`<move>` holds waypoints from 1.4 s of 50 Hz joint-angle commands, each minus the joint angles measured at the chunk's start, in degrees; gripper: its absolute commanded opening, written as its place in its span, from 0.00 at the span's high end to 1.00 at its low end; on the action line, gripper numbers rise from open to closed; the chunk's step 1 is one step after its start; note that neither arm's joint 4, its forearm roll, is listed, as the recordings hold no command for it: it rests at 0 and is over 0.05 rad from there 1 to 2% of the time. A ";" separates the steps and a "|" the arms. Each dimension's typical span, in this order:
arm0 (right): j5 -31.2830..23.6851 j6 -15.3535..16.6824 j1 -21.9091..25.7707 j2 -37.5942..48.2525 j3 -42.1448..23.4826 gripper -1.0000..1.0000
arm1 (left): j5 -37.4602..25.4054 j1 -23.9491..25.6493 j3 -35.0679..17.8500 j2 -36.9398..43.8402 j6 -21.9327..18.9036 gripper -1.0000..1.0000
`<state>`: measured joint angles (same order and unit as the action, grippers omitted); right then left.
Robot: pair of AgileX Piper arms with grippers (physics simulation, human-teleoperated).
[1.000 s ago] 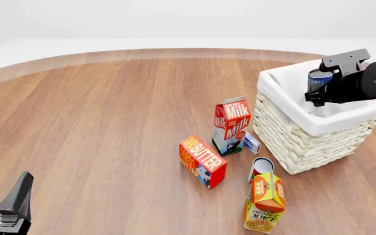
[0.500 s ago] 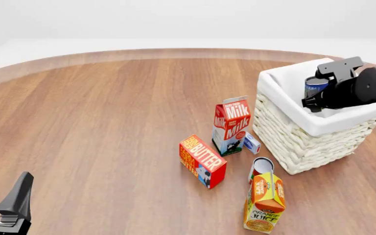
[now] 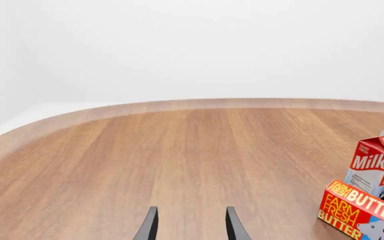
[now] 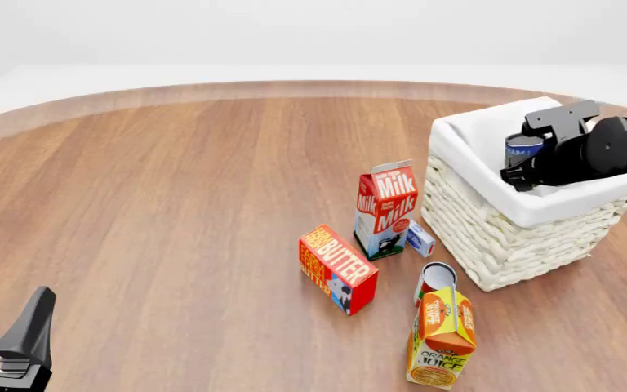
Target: Pick up the alphabet soup, and put it in the basket.
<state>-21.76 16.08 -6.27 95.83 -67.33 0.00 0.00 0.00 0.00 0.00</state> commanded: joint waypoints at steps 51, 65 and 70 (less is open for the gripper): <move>0.55 -1.93 -0.39 -8.73 3.10 0.00 | 0.00 0.00 0.00 0.00 0.00 0.00; 1.03 -2.51 0.35 -12.33 4.51 0.00 | 0.00 0.00 0.00 0.00 0.00 0.00; 1.03 -2.54 -0.02 -13.89 5.08 0.00 | 0.00 0.00 0.00 0.00 0.00 0.00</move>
<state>-20.88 13.85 -6.23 84.33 -63.08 0.00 0.00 0.00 0.00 0.00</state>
